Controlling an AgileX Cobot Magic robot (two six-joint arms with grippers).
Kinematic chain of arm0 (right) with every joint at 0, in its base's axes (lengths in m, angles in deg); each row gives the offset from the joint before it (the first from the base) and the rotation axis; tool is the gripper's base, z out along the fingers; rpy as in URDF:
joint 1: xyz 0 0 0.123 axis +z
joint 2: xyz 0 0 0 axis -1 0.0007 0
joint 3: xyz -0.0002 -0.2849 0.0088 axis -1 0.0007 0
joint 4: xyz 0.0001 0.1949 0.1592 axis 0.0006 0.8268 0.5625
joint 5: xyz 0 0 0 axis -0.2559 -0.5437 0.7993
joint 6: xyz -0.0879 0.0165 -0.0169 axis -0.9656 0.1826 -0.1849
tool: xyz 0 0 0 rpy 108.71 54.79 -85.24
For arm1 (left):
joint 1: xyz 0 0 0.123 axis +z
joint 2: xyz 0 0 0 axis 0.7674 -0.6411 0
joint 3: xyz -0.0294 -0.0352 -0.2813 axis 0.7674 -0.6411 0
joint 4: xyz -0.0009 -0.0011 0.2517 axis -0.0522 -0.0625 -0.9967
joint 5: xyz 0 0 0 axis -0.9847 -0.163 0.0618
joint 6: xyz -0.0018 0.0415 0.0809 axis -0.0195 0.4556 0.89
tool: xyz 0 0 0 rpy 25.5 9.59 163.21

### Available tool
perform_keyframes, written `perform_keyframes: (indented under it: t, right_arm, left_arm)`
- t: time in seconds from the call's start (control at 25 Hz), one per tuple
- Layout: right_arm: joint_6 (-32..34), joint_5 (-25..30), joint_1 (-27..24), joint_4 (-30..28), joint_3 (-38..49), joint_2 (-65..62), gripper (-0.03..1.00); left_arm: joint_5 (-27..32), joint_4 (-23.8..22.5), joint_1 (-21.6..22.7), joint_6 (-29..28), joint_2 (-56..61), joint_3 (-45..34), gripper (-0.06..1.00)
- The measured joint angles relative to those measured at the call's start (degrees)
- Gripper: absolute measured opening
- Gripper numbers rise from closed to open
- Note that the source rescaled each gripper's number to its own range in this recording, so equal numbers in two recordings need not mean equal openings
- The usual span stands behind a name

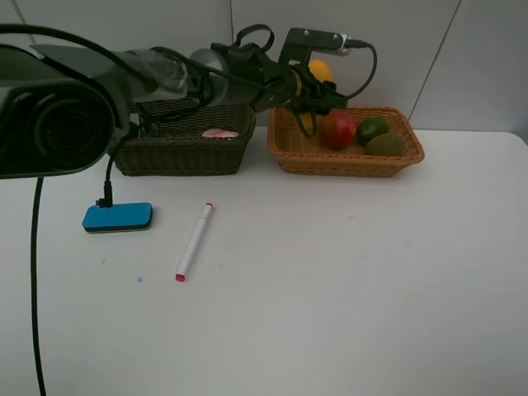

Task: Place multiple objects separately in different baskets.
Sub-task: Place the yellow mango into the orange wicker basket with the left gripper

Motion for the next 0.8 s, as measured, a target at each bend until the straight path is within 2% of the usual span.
perform_keyframes:
  t: [0.16, 0.2, 0.28, 0.36, 0.8]
  right_arm:
    - [0.00, 0.00, 0.00, 0.00, 0.00, 0.00, 1.00]
    - [0.00, 0.00, 0.00, 0.00, 0.00, 0.00, 1.00]
    - [0.00, 0.00, 0.00, 0.00, 0.00, 0.00, 1.00]
    - [0.00, 0.00, 0.00, 0.00, 0.00, 0.00, 1.00]
    - [0.00, 0.00, 0.00, 0.00, 0.00, 0.00, 1.00]
  left_arm:
    - [-0.14, 0.00, 0.00, 0.40, -0.67, 0.00, 0.73]
    - [-0.18, 0.00, 0.00, 0.61, -0.73, 0.00, 0.76]
    - [-0.18, -0.12, 0.00, 1.12, -0.77, 0.00, 0.90]
    - [-0.40, -0.18, 0.00, 1.16, -0.77, 0.21, 0.97]
    - [1.41, -0.18, -0.30, 1.82, -0.77, 0.28, 1.00]
